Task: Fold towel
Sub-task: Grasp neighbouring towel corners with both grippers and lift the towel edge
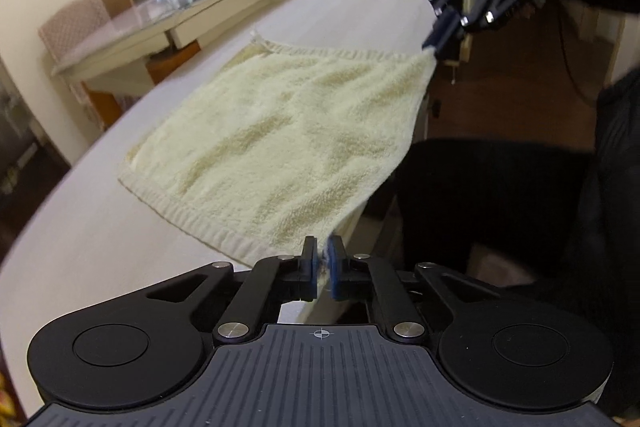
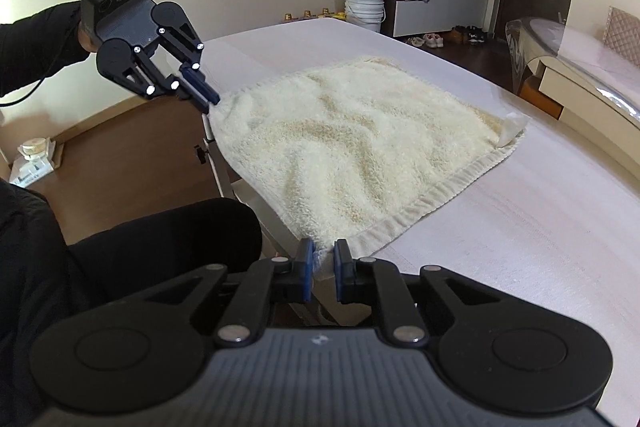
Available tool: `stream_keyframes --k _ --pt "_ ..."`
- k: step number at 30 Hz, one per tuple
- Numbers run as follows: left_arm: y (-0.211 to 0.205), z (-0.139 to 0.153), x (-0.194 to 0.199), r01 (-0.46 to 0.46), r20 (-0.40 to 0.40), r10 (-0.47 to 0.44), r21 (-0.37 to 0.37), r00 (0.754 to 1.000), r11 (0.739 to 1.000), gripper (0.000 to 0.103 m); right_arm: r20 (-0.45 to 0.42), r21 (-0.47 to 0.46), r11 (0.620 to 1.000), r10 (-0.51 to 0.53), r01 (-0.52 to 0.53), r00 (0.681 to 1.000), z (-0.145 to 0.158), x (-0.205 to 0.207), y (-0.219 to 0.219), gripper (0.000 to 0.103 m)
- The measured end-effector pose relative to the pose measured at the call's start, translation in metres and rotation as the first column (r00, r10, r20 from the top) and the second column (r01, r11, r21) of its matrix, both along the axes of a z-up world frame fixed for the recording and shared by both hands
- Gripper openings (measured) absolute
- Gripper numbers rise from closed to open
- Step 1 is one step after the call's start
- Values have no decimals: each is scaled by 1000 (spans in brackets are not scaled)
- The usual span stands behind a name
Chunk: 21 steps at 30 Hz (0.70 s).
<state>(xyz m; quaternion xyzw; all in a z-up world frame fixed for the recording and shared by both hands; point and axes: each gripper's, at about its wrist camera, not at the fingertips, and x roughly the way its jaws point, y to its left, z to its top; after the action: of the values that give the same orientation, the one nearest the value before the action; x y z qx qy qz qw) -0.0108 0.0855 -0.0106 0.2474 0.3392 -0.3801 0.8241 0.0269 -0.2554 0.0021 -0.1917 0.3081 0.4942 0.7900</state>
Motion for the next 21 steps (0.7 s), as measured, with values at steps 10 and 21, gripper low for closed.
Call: stream_keyframes --k 10,21 --pt "-2 3 9 -15 -16 15 2 1000 1000 6 232 -111 992 87 -63 969 -10 -26 12 32" --pt "5 16 22 -43 -69 37 -92 997 995 6 566 -320 946 234 -50 791 -58 -63 42 63"
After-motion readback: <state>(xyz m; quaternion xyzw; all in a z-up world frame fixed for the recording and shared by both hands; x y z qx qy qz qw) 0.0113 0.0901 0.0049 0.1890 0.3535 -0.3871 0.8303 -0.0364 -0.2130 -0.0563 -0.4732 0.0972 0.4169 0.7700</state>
